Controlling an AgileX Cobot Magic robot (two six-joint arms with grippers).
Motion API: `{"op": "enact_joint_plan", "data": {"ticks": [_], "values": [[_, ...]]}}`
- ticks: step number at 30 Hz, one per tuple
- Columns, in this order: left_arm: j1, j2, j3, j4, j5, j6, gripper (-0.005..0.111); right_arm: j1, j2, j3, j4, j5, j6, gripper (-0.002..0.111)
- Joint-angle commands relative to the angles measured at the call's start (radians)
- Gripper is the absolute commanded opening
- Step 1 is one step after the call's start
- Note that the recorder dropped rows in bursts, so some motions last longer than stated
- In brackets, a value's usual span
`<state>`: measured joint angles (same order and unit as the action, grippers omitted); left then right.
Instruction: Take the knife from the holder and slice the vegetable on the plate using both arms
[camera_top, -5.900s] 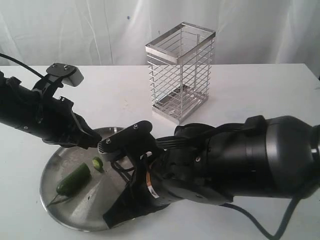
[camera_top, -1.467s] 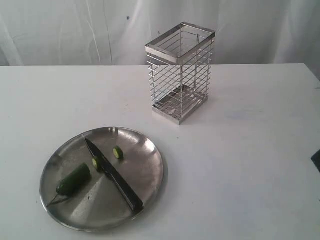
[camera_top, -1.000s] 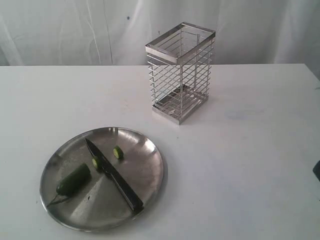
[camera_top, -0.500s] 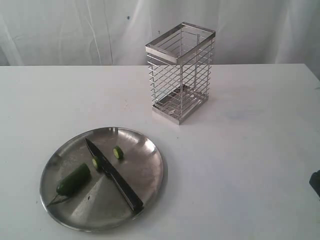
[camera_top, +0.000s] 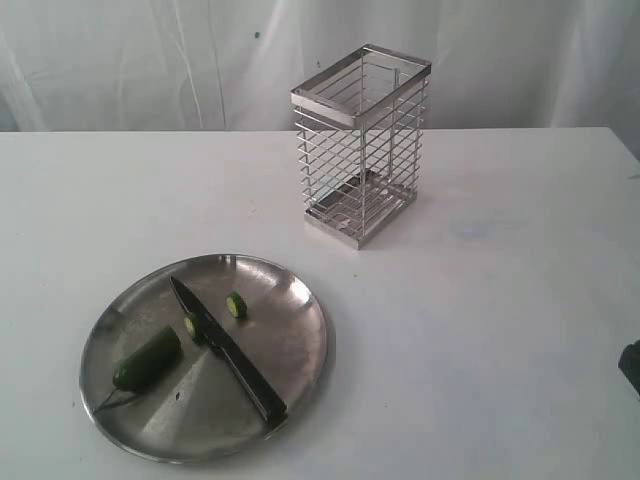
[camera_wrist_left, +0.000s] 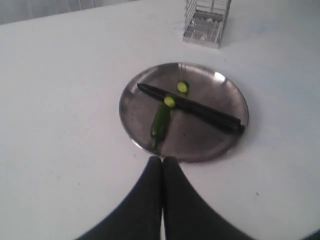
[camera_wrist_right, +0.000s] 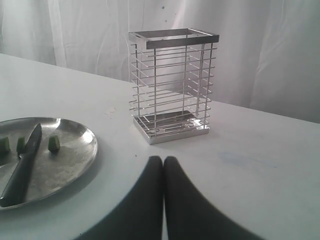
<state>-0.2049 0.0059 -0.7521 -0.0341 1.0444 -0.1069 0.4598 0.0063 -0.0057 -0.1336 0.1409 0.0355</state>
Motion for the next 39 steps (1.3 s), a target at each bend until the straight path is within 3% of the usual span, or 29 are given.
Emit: {"op": "enact_joint_plan", "data": {"ticks": [1, 3, 5, 12, 18, 26, 39], "values": [[0.014, -0.006, 0.114, -0.064, -0.41, 0.107, 0.0, -0.005, -0.006, 0.006, 0.002, -0.006, -0.008, 0.0], [0.015, -0.006, 0.194, -0.148, -0.597, 0.19, 0.0, -0.005, -0.006, 0.006, 0.002, -0.006, -0.008, 0.0], [0.022, -0.006, 0.281, -0.188, -0.681, 0.223, 0.0, -0.005, -0.006, 0.006, 0.002, -0.006, -0.008, 0.0], [0.022, -0.006, 0.511, -0.151, -0.7, 0.136, 0.0, -0.005, -0.006, 0.006, 0.002, -0.008, -0.008, 0.0], [0.022, -0.006, 0.645, -0.125, -0.849, 0.1, 0.0, -0.005, -0.006, 0.006, 0.002, -0.008, -0.008, 0.0], [0.022, -0.006, 0.752, -0.103, -0.903, 0.107, 0.0, -0.005, -0.006, 0.006, 0.002, -0.006, -0.008, 0.0], [0.022, -0.006, 0.752, -0.056, -0.896, 0.107, 0.0, -0.005, -0.006, 0.006, 0.002, -0.006, -0.008, 0.0]]}}
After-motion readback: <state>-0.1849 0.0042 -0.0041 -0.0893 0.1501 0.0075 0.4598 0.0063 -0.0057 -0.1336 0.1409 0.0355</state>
